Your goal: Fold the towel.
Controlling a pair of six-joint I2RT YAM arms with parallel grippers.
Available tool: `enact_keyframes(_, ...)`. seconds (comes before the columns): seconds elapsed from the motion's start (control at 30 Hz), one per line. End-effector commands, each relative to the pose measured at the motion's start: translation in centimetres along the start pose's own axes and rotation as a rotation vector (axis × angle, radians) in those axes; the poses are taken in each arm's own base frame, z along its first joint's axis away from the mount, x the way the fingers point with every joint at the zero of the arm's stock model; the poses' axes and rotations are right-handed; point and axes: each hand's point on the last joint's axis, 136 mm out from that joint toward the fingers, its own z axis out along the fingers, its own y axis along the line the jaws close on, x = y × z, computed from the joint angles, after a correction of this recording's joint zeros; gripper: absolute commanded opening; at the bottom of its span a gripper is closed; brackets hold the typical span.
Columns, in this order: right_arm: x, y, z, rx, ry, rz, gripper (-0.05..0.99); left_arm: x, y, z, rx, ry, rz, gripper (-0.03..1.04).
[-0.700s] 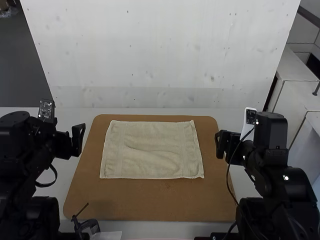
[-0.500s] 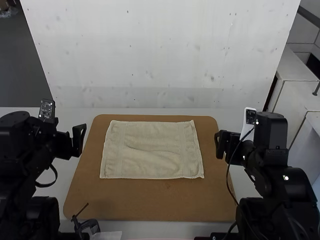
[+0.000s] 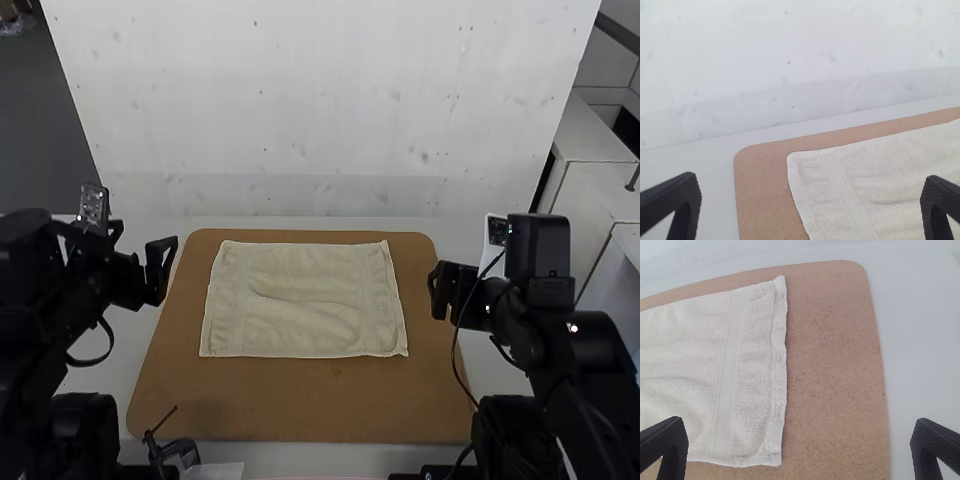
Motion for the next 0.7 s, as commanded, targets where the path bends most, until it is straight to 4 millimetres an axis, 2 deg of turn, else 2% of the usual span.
enact_keyframes(0.0, -1.6, -0.1, -0.4, 0.012, -0.012, -0.002, 0.97, -2.2, -0.3, 0.0, 0.027, 0.047, -0.002, 0.98)
enact_keyframes(0.27, -2.5, 0.2, 1.8, 0.011, 0.141, 0.013, 0.97, -0.6, 0.3, 2.3, 0.036, 0.275, -0.05, 0.98)
enact_keyframes(0.47, -2.5, 0.9, 5.8, 0.006, 0.345, 0.011, 0.97, 0.6, 0.5, 5.6, 0.051, 0.475, -0.118, 0.97)
enact_keyframes(0.53, -2.6, 0.8, 7.4, 0.013, 0.409, 0.015, 0.97, 1.4, 1.5, 6.8, 0.008, 0.542, -0.118, 0.97)
enact_keyframes(0.67, -2.3, 1.6, 10.6, 0.005, 0.516, 0.001, 0.97, 3.0, 1.8, 8.6, 0.009, 0.638, -0.136, 0.95)
